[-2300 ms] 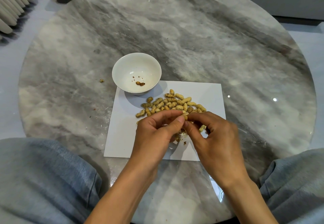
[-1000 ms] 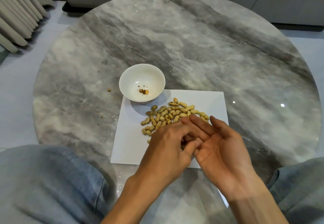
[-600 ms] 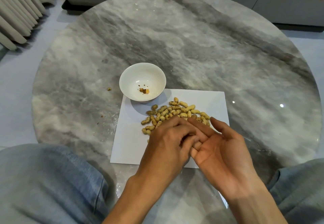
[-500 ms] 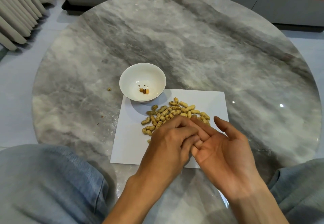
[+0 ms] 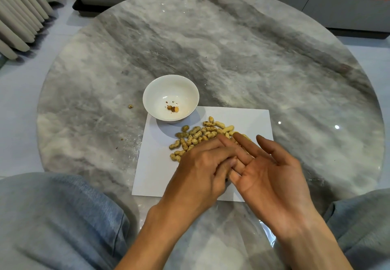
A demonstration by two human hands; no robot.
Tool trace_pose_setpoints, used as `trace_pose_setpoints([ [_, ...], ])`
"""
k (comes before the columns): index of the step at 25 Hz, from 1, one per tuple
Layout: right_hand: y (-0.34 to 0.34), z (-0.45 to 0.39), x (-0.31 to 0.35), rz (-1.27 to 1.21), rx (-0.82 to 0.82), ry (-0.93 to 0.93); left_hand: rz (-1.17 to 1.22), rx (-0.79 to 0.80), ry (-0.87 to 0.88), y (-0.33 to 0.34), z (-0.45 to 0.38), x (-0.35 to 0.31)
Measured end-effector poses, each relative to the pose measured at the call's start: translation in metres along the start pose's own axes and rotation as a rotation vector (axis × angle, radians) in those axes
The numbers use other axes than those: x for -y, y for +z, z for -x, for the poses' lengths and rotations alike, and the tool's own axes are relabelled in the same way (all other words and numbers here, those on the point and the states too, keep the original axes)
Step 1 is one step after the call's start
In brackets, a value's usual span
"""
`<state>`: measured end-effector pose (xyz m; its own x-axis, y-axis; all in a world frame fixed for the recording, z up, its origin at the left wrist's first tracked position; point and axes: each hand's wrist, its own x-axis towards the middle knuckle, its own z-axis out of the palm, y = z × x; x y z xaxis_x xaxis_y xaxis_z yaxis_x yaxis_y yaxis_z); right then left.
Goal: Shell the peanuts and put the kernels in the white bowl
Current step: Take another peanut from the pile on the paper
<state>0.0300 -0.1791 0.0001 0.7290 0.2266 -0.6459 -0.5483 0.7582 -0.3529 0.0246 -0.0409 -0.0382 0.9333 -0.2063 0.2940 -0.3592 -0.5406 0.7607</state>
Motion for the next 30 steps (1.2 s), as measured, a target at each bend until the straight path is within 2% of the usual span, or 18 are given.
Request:
trace_pose_setpoints([
  [4, -0.002, -0.002, -0.008, 0.293, -0.047, -0.083, 0.030, -0.056, -0.093, 0.004, 0.003, -0.004],
  [8, -0.004, -0.001, -0.017, 0.243, 0.011, -0.046, -0.214, -0.060, 0.007, 0.010, 0.007, -0.005],
  [10, -0.002, -0.001, -0.018, 0.187, 0.045, -0.053, -0.247, -0.062, 0.014, 0.012, 0.007, -0.006],
  [12, -0.001, -0.001, -0.019, 0.238, 0.048, -0.120, -0.115, -0.097, -0.106, 0.008, 0.004, -0.009],
  [17, -0.007, -0.006, -0.029, 0.655, 0.007, -0.373, 0.423, -0.083, -0.538, -0.005, -0.003, -0.018],
  [21, -0.010, -0.009, -0.032, 0.745, 0.042, -0.525, 0.840, -0.122, -0.778, -0.012, -0.005, -0.022],
  [24, -0.009, -0.008, -0.032, 0.759, 0.089, -0.578, 1.064, -0.152, -0.864, -0.015, -0.006, -0.025],
  [30, -0.010, -0.006, -0.030, 0.844, 0.195, -0.668, 1.212, -0.115, -0.905, -0.020, -0.007, -0.026],
])
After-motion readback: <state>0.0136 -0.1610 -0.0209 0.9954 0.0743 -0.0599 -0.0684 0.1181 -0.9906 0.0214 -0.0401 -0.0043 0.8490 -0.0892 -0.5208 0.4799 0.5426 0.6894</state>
